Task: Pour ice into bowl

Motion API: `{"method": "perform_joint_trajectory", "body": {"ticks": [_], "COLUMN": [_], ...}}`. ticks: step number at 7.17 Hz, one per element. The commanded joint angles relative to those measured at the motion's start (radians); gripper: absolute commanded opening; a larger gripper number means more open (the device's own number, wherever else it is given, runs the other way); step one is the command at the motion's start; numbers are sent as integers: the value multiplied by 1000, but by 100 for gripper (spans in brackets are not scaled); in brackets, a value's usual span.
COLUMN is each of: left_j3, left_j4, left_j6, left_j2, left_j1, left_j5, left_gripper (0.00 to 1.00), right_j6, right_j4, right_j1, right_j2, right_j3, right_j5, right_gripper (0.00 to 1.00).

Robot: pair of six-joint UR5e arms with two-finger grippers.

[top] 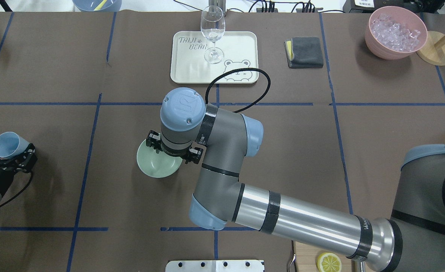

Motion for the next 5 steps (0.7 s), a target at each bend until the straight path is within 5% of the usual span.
{"method": "perform_joint_trajectory", "body": {"ticks": [1, 3, 5], "left_j3": [-24, -96, -172], "left_j4": [-107, -247, -212], "left_j6": [160, 401, 485], "left_j2": [-8, 21, -7], "left_j1": [-56, -122, -121], "left_j5": [-31, -64, -59], "left_gripper": [0, 0, 0], "right_j6": [-5, -15, -84], "right_j4": [-95, -148, -148], "right_j1": [47, 79, 113], "right_j2": [-28, -193, -369], "right_j3": [123, 347, 508], "right_j5": [20, 26, 26], "right_gripper": [100, 100, 100]}}
